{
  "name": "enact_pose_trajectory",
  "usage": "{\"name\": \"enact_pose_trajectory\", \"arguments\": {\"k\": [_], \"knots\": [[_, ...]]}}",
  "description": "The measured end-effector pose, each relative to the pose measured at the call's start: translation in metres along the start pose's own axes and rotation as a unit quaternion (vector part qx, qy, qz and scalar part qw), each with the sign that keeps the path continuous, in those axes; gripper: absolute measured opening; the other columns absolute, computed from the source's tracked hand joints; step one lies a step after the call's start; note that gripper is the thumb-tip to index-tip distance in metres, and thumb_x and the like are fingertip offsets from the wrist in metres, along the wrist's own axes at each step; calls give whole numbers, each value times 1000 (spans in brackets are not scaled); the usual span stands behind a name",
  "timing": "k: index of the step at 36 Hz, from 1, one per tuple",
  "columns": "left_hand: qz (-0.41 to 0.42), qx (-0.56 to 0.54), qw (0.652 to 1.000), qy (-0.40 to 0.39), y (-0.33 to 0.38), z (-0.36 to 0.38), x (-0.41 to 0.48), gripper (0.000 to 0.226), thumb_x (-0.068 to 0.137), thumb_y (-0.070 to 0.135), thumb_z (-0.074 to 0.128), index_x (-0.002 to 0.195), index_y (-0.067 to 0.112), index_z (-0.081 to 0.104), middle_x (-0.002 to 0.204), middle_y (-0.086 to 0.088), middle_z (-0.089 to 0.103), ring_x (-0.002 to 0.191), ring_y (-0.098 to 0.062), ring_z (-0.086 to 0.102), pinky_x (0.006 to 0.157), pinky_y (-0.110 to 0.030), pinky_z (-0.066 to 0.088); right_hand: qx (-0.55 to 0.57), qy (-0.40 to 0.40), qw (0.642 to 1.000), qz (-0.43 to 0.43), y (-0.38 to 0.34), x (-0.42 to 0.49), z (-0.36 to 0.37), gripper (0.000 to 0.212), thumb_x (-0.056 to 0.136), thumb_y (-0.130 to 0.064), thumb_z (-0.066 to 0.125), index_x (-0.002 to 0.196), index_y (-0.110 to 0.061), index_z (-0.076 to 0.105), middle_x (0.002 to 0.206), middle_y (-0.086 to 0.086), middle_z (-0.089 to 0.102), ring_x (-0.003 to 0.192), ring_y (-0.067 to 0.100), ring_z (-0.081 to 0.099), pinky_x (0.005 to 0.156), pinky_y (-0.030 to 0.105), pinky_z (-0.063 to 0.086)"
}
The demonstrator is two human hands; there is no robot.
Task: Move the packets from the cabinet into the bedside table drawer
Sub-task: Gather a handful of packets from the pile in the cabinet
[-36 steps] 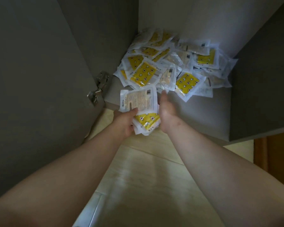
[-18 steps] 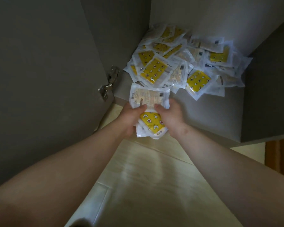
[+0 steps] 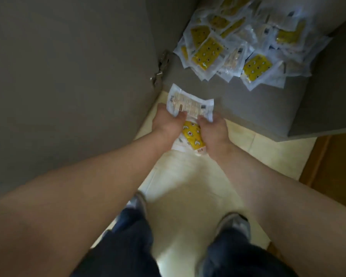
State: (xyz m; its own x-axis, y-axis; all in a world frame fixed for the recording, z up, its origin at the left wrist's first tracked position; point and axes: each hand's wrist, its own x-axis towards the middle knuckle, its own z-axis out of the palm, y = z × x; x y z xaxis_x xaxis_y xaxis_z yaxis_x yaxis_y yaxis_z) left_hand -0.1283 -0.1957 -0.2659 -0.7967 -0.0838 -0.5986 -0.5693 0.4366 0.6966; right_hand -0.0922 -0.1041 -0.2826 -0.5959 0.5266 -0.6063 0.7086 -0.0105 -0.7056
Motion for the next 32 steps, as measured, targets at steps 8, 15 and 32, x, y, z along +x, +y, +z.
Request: {"name": "enact_pose_trajectory", "arguments": {"k": [8, 15, 32], "knots": [[-127, -14, 991, -30, 53, -73, -129, 36, 88, 26, 64, 118, 8, 55, 106, -5, 63, 89, -21, 62, 62, -25, 51, -16, -16, 997, 68, -53, -142, -49, 18, 95, -22, 47, 106, -13, 58, 100, 9, 63, 94, 28, 62, 83, 36, 51], [-195, -70, 978, 8, 102, -143, -237, 35, 89, 35, 60, 113, 10, 54, 102, -5, 66, 90, -25, 64, 82, -35, 52, -6, -91, 988, 121, -125, -248, -84, 18, 99, -31, 40, 92, -17, 49, 86, 8, 57, 73, 25, 57, 69, 35, 51], [-239, -346, 893, 159, 104, -239, -458, 24, 85, 22, 69, 99, 11, 53, 93, -10, 67, 81, -28, 67, 81, -41, 55, -163, -243, 956, 3, -165, -447, -130, 11, 96, -25, 44, 91, -19, 52, 93, 11, 65, 82, 30, 64, 74, 39, 54]]}}
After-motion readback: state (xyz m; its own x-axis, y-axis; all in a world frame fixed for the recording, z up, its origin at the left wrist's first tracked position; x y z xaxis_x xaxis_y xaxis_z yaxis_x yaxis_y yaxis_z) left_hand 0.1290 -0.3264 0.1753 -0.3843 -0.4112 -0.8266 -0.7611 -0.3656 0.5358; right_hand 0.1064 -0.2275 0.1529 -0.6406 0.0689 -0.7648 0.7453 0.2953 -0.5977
